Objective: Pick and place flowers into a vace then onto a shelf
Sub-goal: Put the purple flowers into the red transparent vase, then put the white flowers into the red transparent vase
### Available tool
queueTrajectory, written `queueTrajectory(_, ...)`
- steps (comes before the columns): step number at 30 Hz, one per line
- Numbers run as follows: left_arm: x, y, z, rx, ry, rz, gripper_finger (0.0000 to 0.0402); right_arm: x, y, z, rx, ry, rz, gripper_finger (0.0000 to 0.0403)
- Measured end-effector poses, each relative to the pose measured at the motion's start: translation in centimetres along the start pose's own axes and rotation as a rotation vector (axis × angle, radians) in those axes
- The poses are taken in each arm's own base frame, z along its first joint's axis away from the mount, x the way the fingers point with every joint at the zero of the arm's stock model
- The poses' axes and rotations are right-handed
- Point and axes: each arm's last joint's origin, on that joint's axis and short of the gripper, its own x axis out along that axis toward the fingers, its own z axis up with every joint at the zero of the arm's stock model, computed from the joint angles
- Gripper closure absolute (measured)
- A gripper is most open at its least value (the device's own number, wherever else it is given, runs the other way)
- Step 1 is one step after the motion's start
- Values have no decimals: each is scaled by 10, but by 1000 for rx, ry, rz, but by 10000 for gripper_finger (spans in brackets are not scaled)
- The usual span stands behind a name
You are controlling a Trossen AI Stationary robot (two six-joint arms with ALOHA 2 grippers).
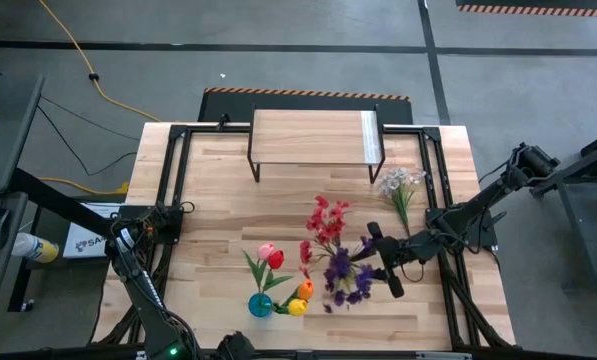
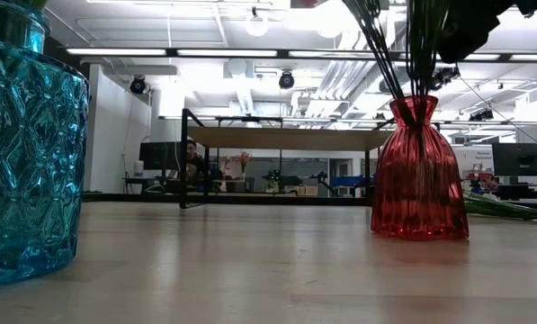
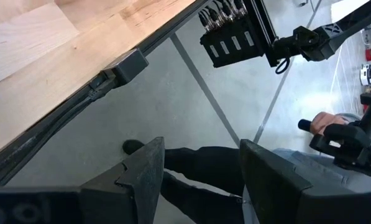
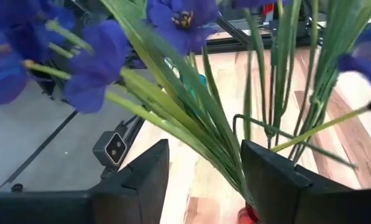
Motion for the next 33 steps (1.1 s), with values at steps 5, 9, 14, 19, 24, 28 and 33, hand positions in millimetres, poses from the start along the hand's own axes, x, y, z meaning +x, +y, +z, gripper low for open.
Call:
queueTrajectory(5, 0, 0, 0, 0, 0, 0, 163, -4, 0, 1, 0, 14, 32, 210)
queueTrajectory(9, 0, 0, 0, -1, 0, -1, 163, -14, -1, 3, 14, 46, 45, 210)
queueTrajectory(14, 0, 0, 0, 1, 0, 0, 163, -32, -5, 5, 71, 103, 61, 210)
queueTrajectory(19, 0, 0, 0, 2, 0, -1, 163, -50, -10, -1, 196, 224, 74, 210)
queueTrajectory(24, 0, 0, 0, 2, 0, 0, 163, -66, -19, -22, 393, 485, -33, 210)
queueTrajectory(28, 0, 0, 0, 3, 0, -1, 163, -80, -31, -45, 598, 737, -294, 210)
queueTrajectory(33, 0, 0, 0, 4, 0, 0, 163, -90, -41, -56, 715, 770, -595, 210)
